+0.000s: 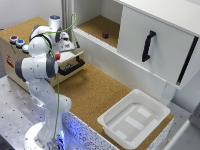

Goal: Rotate the pink block towards the right

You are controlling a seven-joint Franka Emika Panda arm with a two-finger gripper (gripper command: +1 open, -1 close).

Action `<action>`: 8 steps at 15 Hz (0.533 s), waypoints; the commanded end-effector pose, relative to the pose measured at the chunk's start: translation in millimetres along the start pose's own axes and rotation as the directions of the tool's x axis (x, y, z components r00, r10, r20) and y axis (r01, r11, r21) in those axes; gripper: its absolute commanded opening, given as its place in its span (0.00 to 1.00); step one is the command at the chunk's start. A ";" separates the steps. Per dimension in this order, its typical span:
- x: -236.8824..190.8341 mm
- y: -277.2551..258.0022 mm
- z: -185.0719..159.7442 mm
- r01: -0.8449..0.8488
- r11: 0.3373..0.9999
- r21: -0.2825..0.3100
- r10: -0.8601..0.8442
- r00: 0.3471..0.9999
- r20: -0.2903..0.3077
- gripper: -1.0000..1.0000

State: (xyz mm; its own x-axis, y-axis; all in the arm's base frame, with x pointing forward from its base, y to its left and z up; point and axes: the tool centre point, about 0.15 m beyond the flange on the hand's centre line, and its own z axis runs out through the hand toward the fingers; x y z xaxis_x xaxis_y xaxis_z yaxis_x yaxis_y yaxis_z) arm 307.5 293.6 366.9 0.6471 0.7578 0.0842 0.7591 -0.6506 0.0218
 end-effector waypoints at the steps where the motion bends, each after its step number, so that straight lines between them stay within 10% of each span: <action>1: -8.6 6.6 -12.9 -0.345 0.934 0.095 0.353 0.931 -0.093 0.00; 8: -13.4 17.4 -7.0 -0.661 0.747 0.061 0.664 0.747 -0.037 0.00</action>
State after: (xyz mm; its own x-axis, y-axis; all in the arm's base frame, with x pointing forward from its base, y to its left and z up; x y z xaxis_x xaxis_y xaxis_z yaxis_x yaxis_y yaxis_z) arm 314.3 275.8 385.7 0.9484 0.2892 0.1301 0.2978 -0.9532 -0.0517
